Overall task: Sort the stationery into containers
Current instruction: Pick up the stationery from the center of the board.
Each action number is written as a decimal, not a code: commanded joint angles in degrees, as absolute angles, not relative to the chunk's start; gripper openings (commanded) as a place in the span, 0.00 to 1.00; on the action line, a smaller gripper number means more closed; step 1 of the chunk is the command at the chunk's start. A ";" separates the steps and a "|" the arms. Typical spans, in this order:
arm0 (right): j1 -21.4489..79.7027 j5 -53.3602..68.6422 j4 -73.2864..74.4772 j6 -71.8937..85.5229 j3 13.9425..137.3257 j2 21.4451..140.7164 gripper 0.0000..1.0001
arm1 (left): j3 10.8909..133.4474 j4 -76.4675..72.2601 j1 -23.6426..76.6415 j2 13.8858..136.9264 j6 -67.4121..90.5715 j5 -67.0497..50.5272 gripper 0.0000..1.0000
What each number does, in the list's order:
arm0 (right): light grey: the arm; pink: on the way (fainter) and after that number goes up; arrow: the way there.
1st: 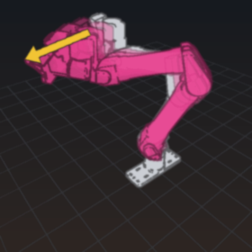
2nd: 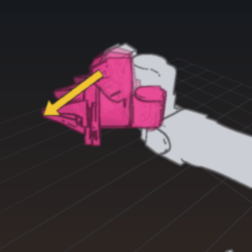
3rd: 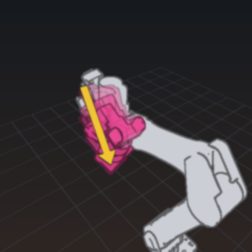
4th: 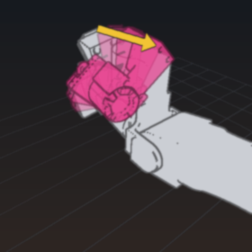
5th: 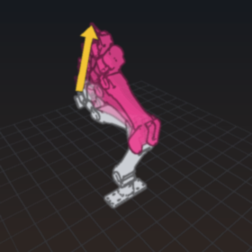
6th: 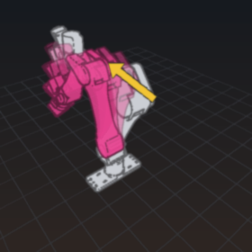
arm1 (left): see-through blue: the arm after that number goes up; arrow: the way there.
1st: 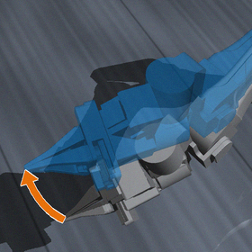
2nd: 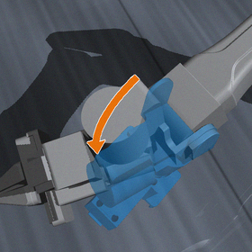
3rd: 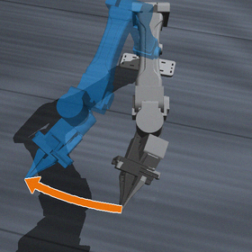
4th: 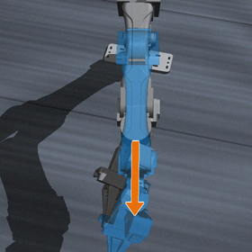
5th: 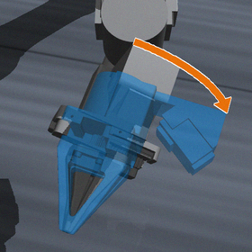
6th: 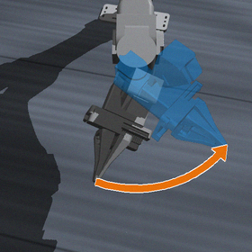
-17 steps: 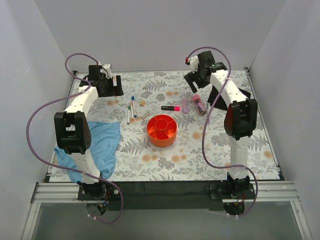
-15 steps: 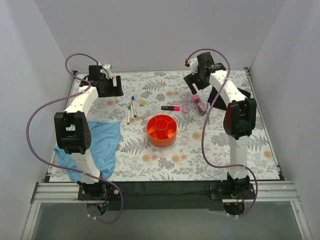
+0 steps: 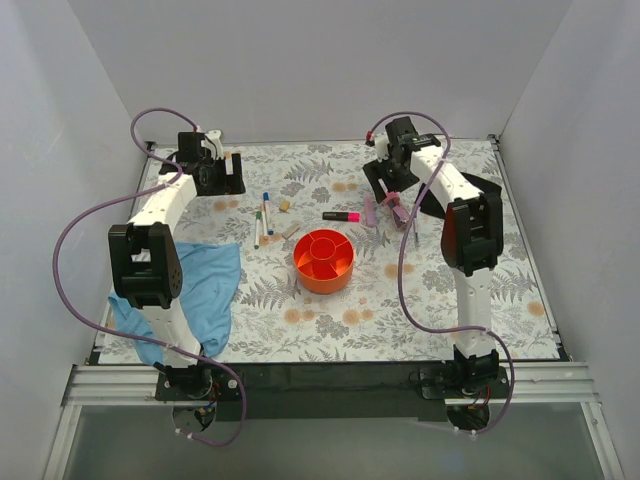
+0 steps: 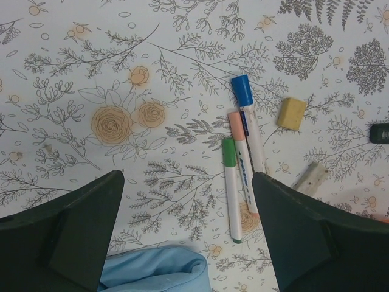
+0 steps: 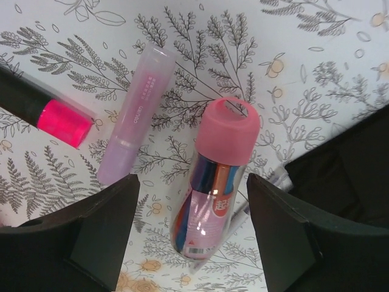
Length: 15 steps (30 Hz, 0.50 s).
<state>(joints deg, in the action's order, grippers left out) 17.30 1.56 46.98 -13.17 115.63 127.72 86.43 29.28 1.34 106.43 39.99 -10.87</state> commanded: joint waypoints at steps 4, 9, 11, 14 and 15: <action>17.49 0.26 47.37 -9.32 116.44 129.99 0.79 | 84.46 29.53 1.49 103.10 39.46 -9.84 0.88; 17.49 -1.14 46.93 -9.06 116.81 130.60 0.79 | 84.02 29.97 1.49 102.83 40.08 -10.37 0.88; 17.49 -1.06 46.67 -8.96 116.19 130.78 0.79 | 83.94 29.97 1.49 102.83 40.43 -10.46 0.88; 17.49 -0.97 46.32 -8.61 116.71 132.00 0.79 | 84.11 30.15 1.49 102.83 40.52 -10.72 0.88; 17.49 -0.88 46.23 -8.35 117.07 132.62 0.79 | 84.02 30.23 1.49 102.83 40.52 -10.64 0.88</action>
<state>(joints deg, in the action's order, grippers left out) 17.39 -0.71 47.44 -9.78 114.65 130.78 84.03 29.80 1.34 106.34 40.25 -10.46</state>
